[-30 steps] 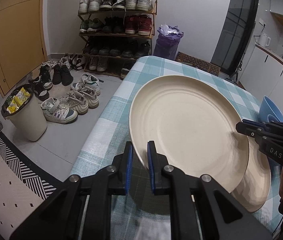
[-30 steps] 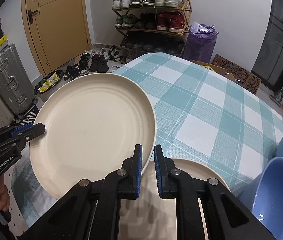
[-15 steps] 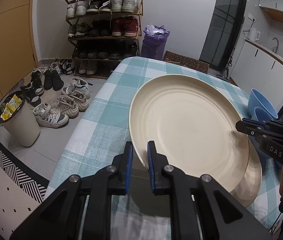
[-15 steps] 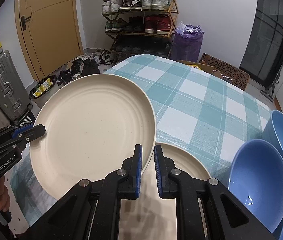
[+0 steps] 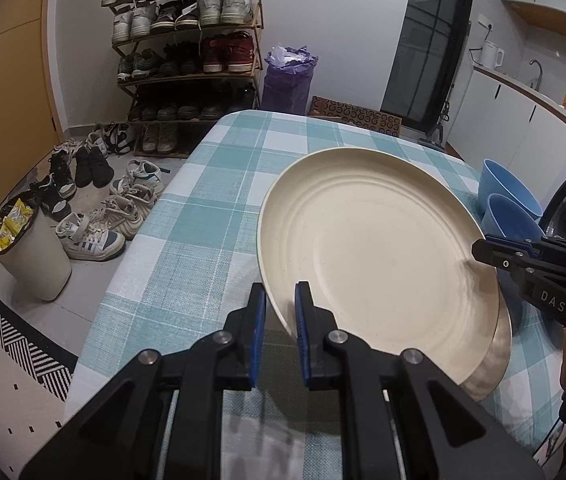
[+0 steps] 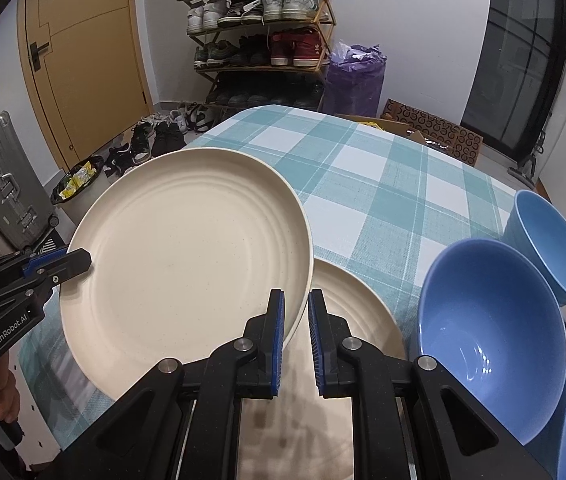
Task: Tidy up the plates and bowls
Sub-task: 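Lift the held cream plates with both tools and carry them toward the blue bowls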
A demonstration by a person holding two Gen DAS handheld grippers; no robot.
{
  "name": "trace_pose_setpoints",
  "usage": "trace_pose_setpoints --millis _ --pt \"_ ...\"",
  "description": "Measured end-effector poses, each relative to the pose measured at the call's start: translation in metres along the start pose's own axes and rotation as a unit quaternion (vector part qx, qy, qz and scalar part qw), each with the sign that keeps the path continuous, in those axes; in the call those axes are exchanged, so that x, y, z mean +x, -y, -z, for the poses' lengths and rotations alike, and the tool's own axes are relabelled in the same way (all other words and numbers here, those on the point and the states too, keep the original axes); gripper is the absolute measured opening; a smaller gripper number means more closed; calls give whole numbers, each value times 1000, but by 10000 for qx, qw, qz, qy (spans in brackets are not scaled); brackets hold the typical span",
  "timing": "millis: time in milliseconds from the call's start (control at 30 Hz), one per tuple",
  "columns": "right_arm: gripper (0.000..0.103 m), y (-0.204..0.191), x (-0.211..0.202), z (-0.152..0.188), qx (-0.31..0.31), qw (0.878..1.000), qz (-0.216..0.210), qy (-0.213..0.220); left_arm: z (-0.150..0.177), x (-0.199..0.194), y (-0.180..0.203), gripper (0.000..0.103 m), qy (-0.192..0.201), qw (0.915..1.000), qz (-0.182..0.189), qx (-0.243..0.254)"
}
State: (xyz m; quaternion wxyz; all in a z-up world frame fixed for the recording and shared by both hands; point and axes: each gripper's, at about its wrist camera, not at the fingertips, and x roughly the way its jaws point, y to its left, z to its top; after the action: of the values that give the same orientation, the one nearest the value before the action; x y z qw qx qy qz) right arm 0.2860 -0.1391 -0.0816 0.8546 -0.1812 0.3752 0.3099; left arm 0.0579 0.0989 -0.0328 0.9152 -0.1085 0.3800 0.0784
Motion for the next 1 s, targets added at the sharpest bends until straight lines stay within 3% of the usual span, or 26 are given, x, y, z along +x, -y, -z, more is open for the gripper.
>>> trace_pose_setpoints --millis 1000 --pt "13 31 -12 40 453 9987 197 -95 12 11 36 12 -232 9984 189 482"
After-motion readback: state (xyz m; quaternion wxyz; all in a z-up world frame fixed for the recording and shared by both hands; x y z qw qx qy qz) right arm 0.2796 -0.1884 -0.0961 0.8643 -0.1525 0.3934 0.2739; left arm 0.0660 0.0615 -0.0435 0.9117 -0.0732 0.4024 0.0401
